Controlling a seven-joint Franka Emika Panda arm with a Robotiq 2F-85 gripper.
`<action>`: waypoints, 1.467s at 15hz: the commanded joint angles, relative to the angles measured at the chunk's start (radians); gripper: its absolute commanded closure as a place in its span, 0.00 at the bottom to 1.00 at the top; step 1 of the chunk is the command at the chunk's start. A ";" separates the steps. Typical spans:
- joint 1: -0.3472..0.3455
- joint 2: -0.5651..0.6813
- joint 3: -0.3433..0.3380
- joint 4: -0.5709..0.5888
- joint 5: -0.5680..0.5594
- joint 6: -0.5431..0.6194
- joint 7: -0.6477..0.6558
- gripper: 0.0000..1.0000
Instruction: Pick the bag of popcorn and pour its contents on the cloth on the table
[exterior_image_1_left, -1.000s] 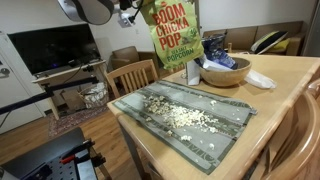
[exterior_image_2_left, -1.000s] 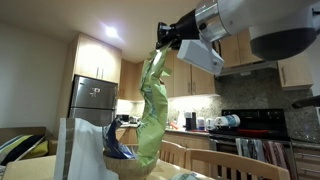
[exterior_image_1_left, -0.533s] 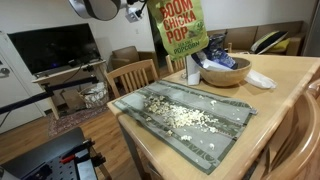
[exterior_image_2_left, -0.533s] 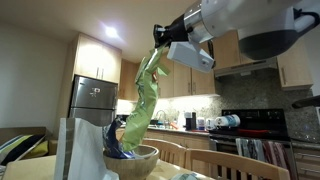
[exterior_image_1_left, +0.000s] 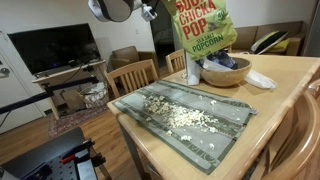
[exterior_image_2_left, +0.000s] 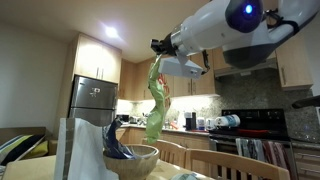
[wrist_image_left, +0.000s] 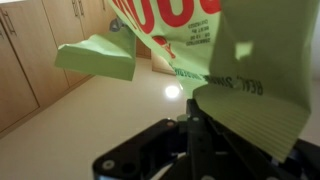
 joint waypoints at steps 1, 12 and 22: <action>0.107 -0.115 -0.134 0.045 0.029 0.000 0.096 1.00; 0.220 -0.206 -0.295 0.058 0.116 0.114 0.153 1.00; 0.841 -0.207 -0.971 0.196 0.100 0.120 0.164 1.00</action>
